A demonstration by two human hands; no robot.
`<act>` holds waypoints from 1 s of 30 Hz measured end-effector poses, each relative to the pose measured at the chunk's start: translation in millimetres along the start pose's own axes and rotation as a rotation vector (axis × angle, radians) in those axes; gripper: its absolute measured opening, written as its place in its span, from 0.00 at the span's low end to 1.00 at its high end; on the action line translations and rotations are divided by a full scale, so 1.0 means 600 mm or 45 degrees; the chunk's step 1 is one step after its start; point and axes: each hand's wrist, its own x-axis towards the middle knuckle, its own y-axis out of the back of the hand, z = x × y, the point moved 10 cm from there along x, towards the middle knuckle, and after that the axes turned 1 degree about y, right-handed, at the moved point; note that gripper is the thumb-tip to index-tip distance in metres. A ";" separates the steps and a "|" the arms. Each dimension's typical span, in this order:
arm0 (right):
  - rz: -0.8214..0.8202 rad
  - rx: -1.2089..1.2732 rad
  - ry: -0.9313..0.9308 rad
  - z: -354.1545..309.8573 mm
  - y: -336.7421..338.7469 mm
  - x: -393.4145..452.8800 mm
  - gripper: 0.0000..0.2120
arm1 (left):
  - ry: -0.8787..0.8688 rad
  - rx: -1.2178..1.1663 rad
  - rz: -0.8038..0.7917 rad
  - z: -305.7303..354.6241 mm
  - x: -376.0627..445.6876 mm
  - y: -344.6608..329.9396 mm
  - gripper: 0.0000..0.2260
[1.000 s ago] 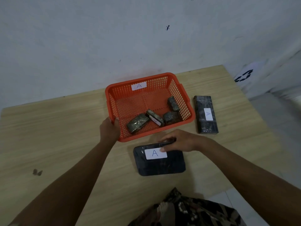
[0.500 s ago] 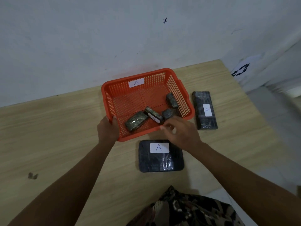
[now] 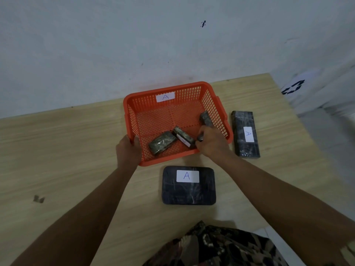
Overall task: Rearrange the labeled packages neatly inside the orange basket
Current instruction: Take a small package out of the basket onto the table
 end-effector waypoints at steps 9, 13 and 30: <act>0.549 1.159 -0.269 0.095 0.083 -0.071 0.11 | 0.008 0.036 0.012 0.006 -0.001 0.006 0.16; 0.395 1.498 -0.369 0.129 0.056 -0.100 0.16 | 0.025 0.030 -0.004 0.005 -0.004 0.005 0.16; 0.273 0.855 -0.423 0.210 -0.038 -0.159 0.06 | 0.005 0.078 0.025 0.003 -0.001 0.004 0.17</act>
